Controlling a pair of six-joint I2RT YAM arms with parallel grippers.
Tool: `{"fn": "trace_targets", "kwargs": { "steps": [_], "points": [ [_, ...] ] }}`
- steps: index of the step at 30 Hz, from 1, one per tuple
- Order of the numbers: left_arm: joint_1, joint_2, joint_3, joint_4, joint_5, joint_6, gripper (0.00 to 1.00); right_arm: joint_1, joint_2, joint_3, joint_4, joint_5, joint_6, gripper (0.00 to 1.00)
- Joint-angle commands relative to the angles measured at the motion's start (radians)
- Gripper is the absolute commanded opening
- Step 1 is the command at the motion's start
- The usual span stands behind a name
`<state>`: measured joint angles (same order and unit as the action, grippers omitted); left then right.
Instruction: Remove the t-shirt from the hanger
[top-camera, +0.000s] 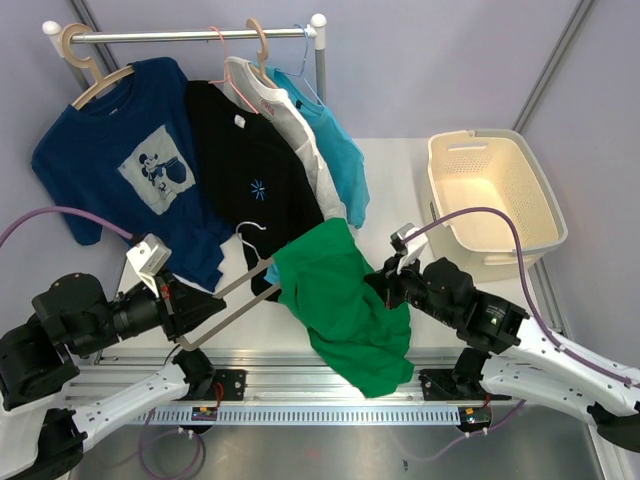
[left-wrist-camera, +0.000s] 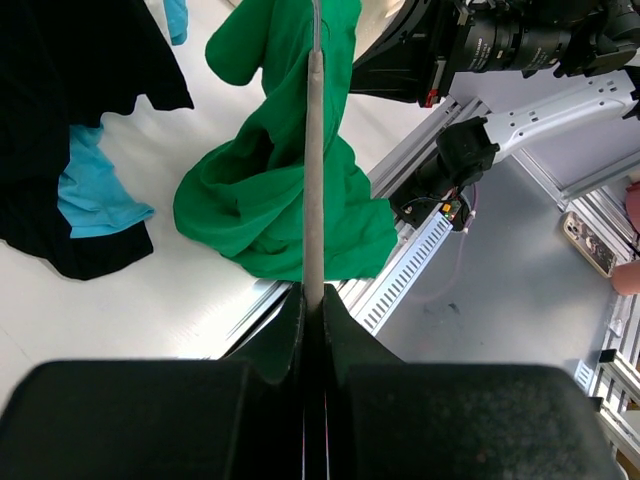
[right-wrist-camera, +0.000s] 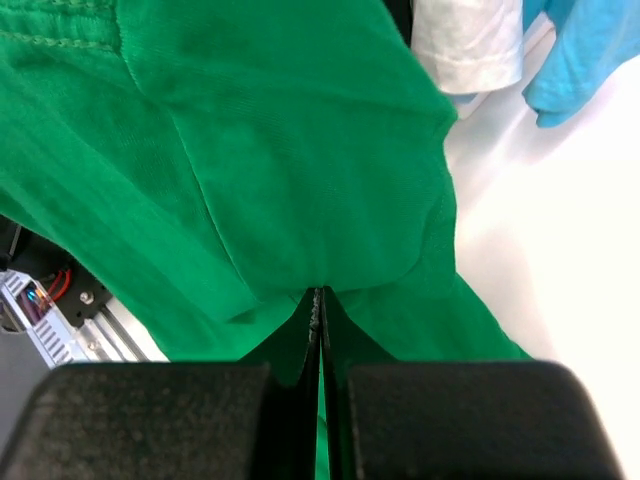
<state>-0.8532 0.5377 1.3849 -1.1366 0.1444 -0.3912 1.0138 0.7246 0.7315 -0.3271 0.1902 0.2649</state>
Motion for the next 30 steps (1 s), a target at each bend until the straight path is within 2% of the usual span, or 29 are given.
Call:
{"fn": "trace_targets", "kwargs": {
  "steps": [1,5,6,7,9,10,12,16,18,19,20,23,26,28,30],
  "points": [
    [0.002,-0.027,0.048,0.063,-0.023,-0.011,0.00,0.002,-0.036,-0.006,0.074,0.028,-0.003,0.00],
    [0.000,-0.038,0.060,0.049,-0.029,-0.014,0.00,0.000,-0.051,-0.015,0.077,0.011,-0.015,0.00],
    [0.002,-0.036,0.063,0.047,-0.029,-0.015,0.00,0.000,-0.057,-0.023,0.086,-0.058,-0.032,0.05],
    [0.002,-0.038,0.060,0.046,-0.026,-0.015,0.00,0.000,-0.076,-0.032,0.098,-0.098,-0.035,0.46],
    [0.002,-0.036,0.054,0.046,-0.026,-0.017,0.00,0.002,-0.096,-0.058,0.143,-0.238,-0.049,0.70],
    [0.002,-0.036,0.051,0.047,-0.026,-0.017,0.00,0.002,-0.094,-0.063,0.155,-0.265,-0.049,0.91],
    [0.002,-0.035,0.048,0.047,-0.026,-0.017,0.00,0.002,-0.058,-0.058,0.181,-0.287,-0.053,0.98],
    [0.002,-0.027,0.057,0.049,-0.013,-0.023,0.00,0.000,0.059,-0.027,0.217,-0.267,-0.073,1.00],
    [0.002,-0.027,0.068,0.049,-0.009,-0.021,0.00,0.002,0.131,-0.014,0.258,-0.267,-0.085,0.97],
    [0.002,-0.027,0.077,0.047,-0.009,-0.021,0.00,0.000,0.151,-0.011,0.279,-0.267,-0.090,0.92],
    [0.002,-0.027,0.081,0.046,-0.009,-0.020,0.00,0.000,0.170,-0.003,0.280,-0.255,-0.093,0.67],
    [0.002,-0.031,0.112,0.005,-0.038,-0.014,0.00,0.002,0.155,-0.016,0.267,-0.012,-0.070,0.30],
    [0.002,-0.038,0.129,-0.054,-0.098,-0.002,0.00,-0.036,0.069,-0.020,0.200,0.093,-0.040,0.20],
    [0.002,-0.048,0.131,-0.078,-0.115,0.000,0.00,-0.089,0.032,0.005,0.099,0.126,-0.024,0.01],
    [0.002,-0.058,0.138,-0.086,-0.129,-0.006,0.00,-0.113,-0.010,0.060,0.031,0.239,-0.015,0.00]
  ]
}}
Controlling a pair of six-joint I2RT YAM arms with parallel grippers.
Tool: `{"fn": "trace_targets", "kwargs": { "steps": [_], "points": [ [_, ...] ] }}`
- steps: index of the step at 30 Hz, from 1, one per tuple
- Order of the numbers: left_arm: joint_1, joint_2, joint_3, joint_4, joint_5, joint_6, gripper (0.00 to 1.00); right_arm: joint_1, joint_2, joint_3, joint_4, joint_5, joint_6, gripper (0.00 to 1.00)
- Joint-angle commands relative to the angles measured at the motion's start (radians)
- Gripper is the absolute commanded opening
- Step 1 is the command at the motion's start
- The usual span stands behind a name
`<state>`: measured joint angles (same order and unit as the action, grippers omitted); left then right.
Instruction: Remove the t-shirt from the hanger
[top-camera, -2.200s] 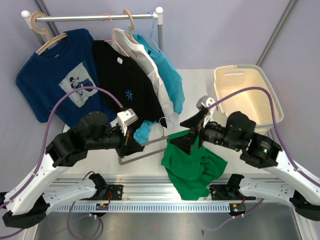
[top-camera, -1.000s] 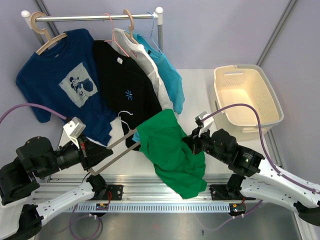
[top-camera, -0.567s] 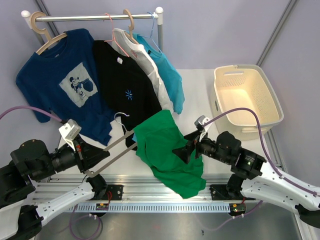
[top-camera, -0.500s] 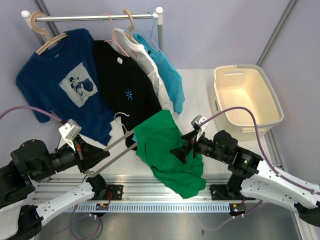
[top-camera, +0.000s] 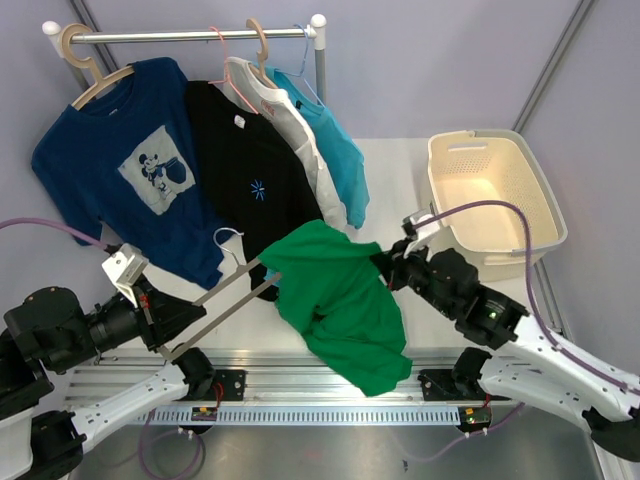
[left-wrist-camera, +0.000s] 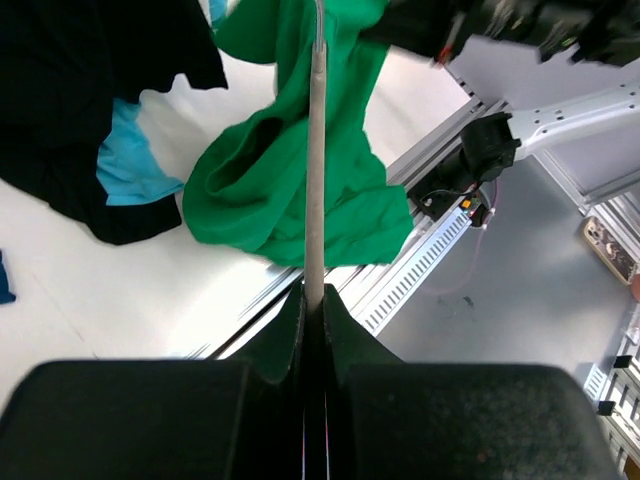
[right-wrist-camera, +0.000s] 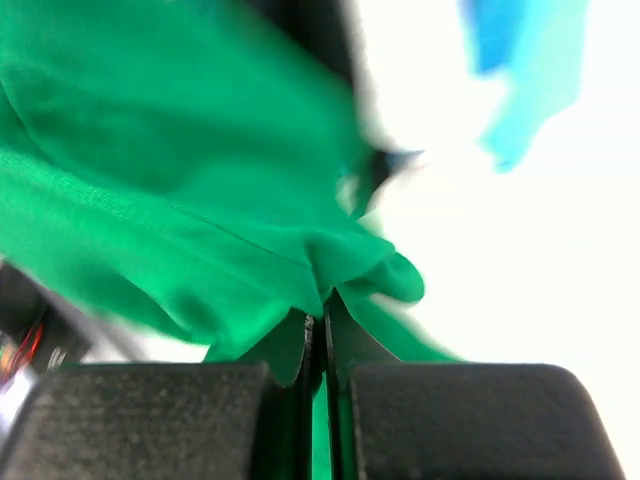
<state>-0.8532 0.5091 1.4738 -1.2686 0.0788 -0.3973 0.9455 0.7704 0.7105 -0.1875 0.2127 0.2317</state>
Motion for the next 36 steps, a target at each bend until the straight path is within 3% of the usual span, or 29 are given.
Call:
{"fn": "trace_targets", "kwargs": {
  "steps": [1,8,14,20,27,32,36],
  "points": [
    [0.002,-0.035,0.054,0.037,-0.070,-0.002,0.00,-0.065,-0.065,0.127,-0.172,0.243,0.020,0.00],
    [0.002,-0.035,0.091,-0.005,-0.122,-0.009,0.00,-0.074,-0.086,0.363,-0.418,0.523,0.000,0.00],
    [0.002,-0.037,0.089,-0.026,-0.192,-0.014,0.00,-0.074,-0.059,0.497,-0.495,0.608,-0.052,0.00],
    [0.002,-0.047,0.082,-0.048,-0.321,-0.015,0.00,-0.074,-0.019,0.531,-0.507,0.551,-0.058,0.00],
    [0.002,-0.044,0.057,-0.046,-0.477,-0.028,0.00,-0.076,0.007,0.396,-0.369,0.409,-0.043,0.00],
    [0.002,-0.018,0.051,-0.041,-0.617,-0.025,0.00,-0.074,0.107,0.443,-0.336,0.363,-0.040,0.00],
    [0.002,0.011,0.039,-0.017,-0.700,-0.017,0.00,-0.074,0.115,0.422,-0.331,0.382,0.050,0.00]
  ]
}}
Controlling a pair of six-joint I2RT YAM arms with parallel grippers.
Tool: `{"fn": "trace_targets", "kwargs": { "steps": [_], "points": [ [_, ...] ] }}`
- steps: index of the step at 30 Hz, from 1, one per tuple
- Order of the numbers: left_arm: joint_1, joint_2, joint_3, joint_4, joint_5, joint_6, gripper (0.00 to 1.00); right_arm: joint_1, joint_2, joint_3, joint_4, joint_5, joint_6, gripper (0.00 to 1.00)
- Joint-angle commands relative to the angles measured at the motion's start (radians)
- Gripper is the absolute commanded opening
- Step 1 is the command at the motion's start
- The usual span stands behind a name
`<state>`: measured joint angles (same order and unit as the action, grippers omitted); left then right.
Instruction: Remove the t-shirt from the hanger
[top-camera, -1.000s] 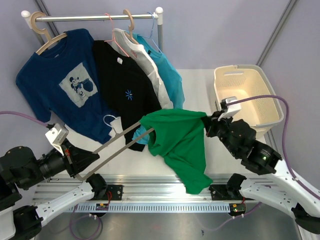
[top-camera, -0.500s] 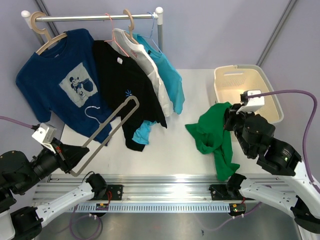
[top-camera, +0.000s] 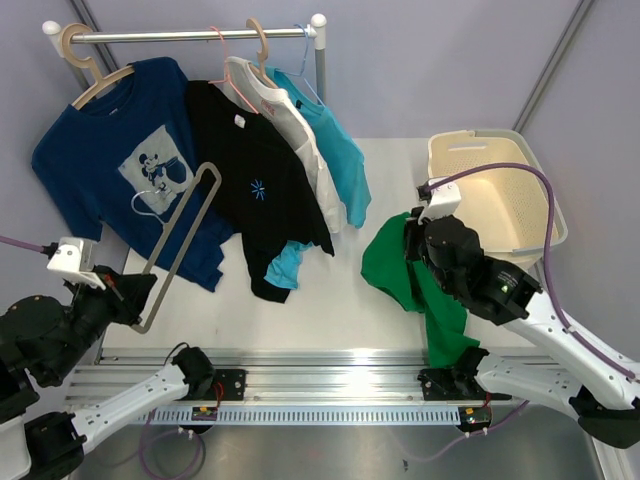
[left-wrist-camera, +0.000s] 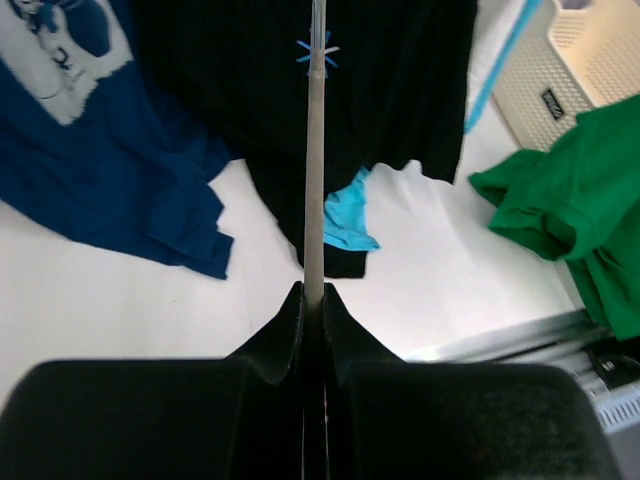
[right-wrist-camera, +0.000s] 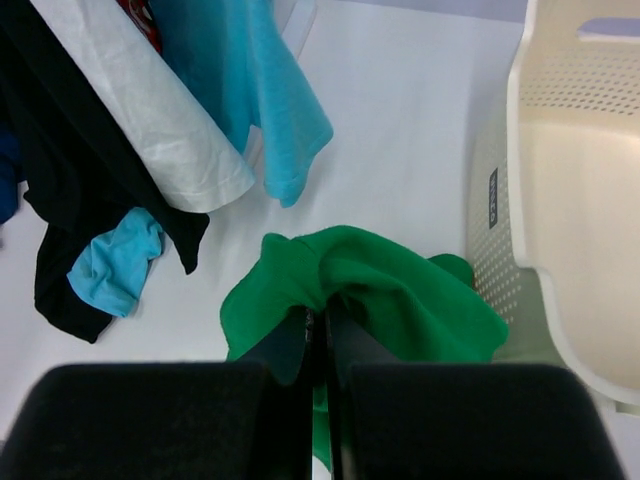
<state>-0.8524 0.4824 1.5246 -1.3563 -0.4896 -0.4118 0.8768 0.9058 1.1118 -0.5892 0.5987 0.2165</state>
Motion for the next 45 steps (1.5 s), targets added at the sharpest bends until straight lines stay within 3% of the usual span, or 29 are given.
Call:
{"fn": "trace_targets", "kwargs": {
  "steps": [1,2,5,9,12,17,23,27,29,33,36,40,45],
  "points": [
    [0.001,0.041,-0.015,0.078,-0.144,-0.001,0.00,-0.006,-0.027,-0.025,0.086,-0.002,0.119,0.03],
    [0.001,0.045,-0.017,0.085,-0.168,0.004,0.00,-0.006,-0.039,-0.052,0.091,-0.005,0.150,0.25],
    [0.000,0.082,-0.017,0.121,-0.214,0.022,0.00,-0.006,-0.056,-0.147,0.108,-0.034,0.248,0.60],
    [0.000,0.177,-0.005,0.161,-0.303,0.048,0.00,-0.006,-0.085,-0.194,0.075,-0.091,0.303,0.88],
    [0.001,0.252,0.041,0.193,-0.408,0.071,0.00,-0.006,-0.140,-0.225,0.065,-0.163,0.302,0.99],
    [0.001,0.360,0.126,0.247,-0.442,0.120,0.00,-0.006,-0.245,-0.289,0.075,-0.284,0.275,1.00],
    [0.000,0.296,0.077,0.273,0.024,0.130,0.00,-0.006,-0.337,-0.299,0.169,-0.563,0.092,0.92],
    [0.000,0.197,0.003,0.273,0.230,0.131,0.00,-0.007,-0.277,-0.195,0.287,-0.779,0.060,0.72],
    [0.000,0.171,-0.042,0.273,0.327,0.133,0.00,-0.006,-0.181,-0.100,0.322,-0.968,0.053,0.52],
    [0.001,0.122,-0.099,0.275,0.431,0.137,0.00,-0.002,0.048,0.057,0.439,-1.294,0.110,0.35],
    [0.001,0.096,-0.129,0.278,0.512,0.134,0.00,0.040,0.157,0.133,0.505,-1.317,0.121,0.22],
    [0.001,0.079,-0.165,0.278,0.592,0.126,0.00,0.143,0.293,0.281,0.447,-1.232,0.021,0.22],
    [0.001,0.048,-0.192,0.281,0.649,0.133,0.00,0.183,0.432,0.462,0.404,-1.154,-0.020,0.23]
  ]
}}
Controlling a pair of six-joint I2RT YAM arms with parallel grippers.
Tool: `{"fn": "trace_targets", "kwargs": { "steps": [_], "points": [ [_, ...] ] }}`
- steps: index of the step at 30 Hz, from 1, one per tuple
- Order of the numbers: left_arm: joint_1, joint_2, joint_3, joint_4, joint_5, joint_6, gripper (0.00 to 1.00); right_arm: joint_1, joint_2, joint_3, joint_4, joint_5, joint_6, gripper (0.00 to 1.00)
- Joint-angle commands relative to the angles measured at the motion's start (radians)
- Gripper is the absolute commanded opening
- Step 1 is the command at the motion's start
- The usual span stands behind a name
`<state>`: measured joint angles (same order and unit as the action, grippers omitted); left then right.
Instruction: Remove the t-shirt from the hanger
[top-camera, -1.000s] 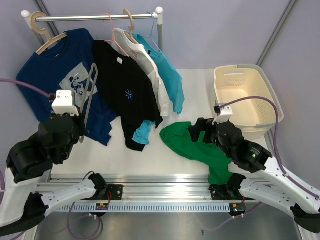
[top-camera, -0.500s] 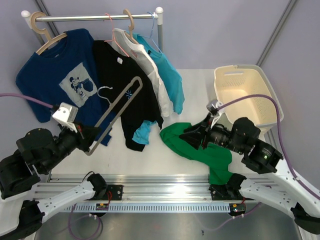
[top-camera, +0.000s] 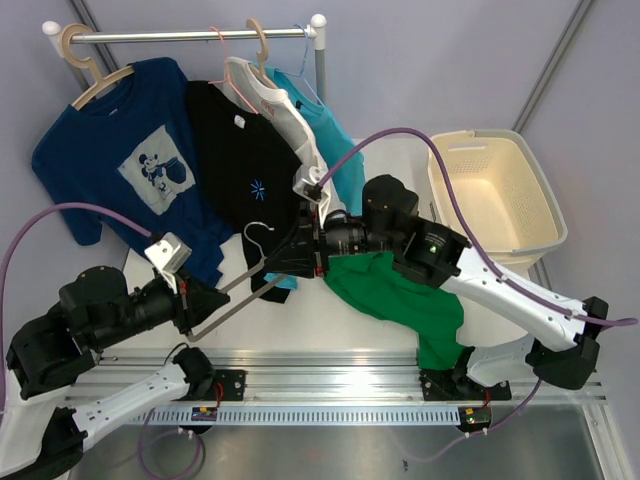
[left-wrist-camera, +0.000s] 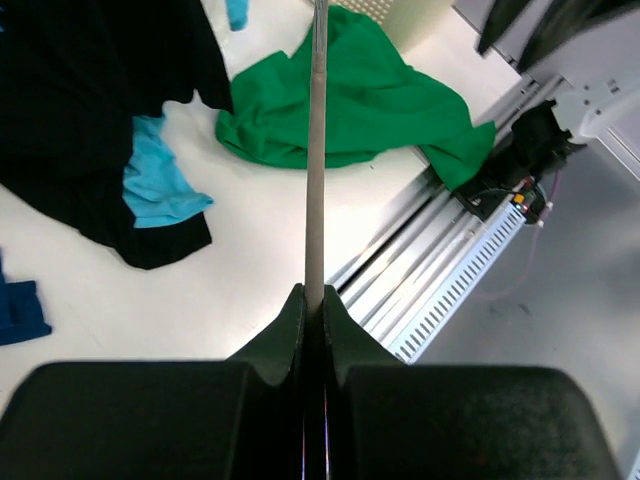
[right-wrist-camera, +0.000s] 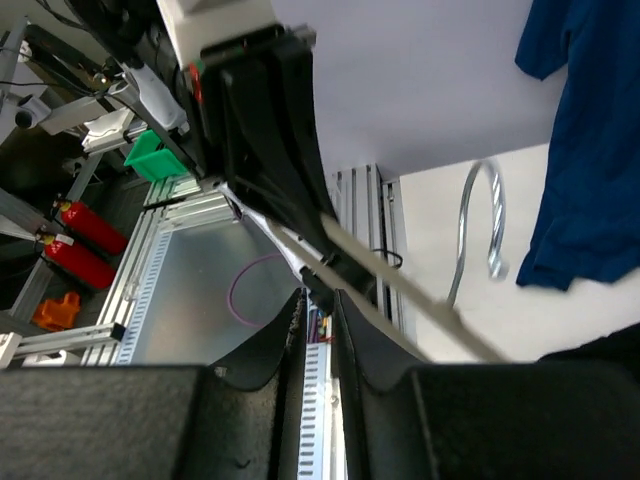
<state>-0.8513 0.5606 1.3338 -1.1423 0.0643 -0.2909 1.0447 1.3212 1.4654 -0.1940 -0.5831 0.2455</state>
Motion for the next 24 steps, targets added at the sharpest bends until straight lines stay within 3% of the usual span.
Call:
{"fn": "trace_targets", "kwargs": {
  "steps": [1,10,24],
  "points": [
    [0.000,-0.037,-0.001,0.065,0.117,0.018,0.00,0.018,0.044,0.119,0.016,0.038,-0.045,0.23],
    [0.000,-0.088,-0.005,0.067,0.275,0.055,0.00,0.017,0.150,0.225,-0.025,0.170,-0.100,0.24],
    [0.000,-0.099,0.010,0.067,0.302,0.056,0.00,-0.003,0.052,0.115,-0.108,0.233,-0.202,0.25]
  ]
}}
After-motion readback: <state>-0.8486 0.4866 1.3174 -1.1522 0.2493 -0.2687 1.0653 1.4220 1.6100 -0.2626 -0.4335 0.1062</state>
